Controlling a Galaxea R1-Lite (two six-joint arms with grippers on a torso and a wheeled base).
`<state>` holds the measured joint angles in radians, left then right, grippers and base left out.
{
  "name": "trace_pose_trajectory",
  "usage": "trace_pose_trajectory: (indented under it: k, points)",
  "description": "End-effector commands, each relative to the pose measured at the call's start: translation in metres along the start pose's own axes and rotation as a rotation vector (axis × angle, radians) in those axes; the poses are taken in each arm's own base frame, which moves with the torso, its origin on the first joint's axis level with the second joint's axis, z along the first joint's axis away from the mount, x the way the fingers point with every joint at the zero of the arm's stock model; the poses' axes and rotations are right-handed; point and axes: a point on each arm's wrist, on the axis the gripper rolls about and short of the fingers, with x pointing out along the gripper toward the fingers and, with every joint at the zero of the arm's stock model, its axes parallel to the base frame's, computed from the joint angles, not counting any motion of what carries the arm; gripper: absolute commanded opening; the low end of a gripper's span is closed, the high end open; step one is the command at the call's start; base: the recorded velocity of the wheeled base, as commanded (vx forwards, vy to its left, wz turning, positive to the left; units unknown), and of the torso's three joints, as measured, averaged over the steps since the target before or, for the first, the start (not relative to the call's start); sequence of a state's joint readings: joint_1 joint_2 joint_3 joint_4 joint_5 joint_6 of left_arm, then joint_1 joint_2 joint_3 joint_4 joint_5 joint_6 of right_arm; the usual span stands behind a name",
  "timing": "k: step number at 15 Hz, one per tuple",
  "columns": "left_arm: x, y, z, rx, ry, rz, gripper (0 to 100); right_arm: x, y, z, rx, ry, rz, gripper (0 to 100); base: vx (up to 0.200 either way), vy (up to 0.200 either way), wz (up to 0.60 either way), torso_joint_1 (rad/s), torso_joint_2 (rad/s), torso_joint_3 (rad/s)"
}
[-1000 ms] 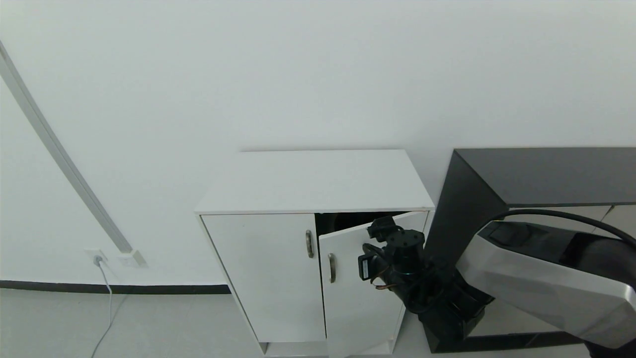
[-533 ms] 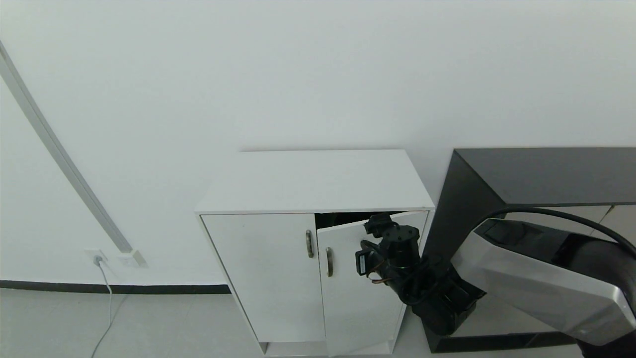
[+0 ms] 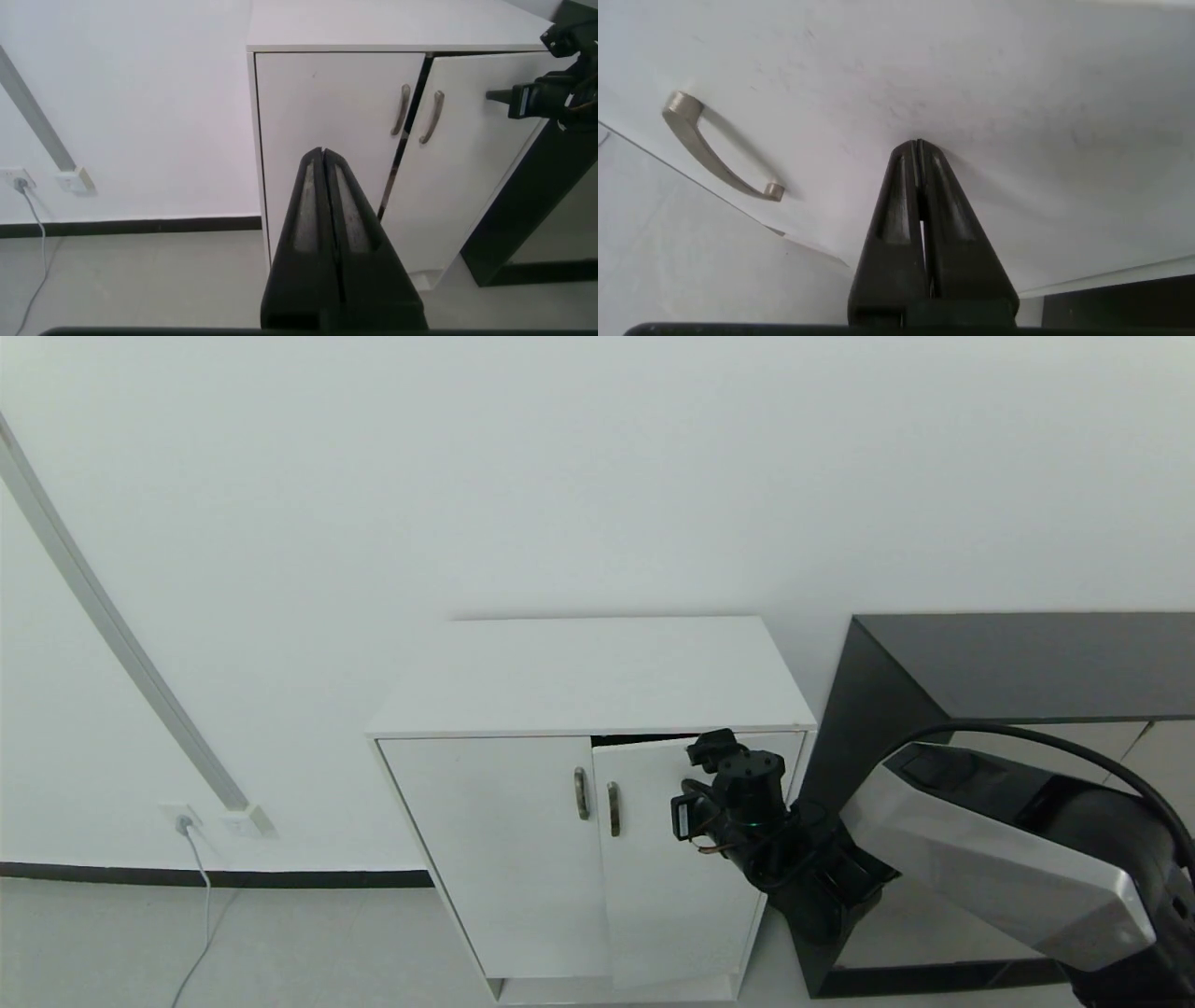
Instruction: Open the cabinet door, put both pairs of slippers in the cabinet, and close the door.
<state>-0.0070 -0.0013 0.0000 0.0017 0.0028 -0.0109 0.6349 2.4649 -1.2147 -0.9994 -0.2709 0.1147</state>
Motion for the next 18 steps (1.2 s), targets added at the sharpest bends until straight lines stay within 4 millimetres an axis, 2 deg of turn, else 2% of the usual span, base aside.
trace_pose_trajectory:
  k: [1, 18]
  points:
    - [0.0, 0.0, 0.0, 0.0, 0.001, 0.001, 0, 0.004, 0.001, 0.002, 0.003, -0.008, 0.0, 0, 0.0, 0.0, 0.0, 0.0, 0.0, 0.0]
    - [0.0, 0.0, 0.0, 0.0, 0.001, 0.001, 0, 0.015, 0.0, 0.003, 0.004, -0.006, -0.009, 0, 0.0, 0.0, 0.0, 0.0, 0.0, 0.0]
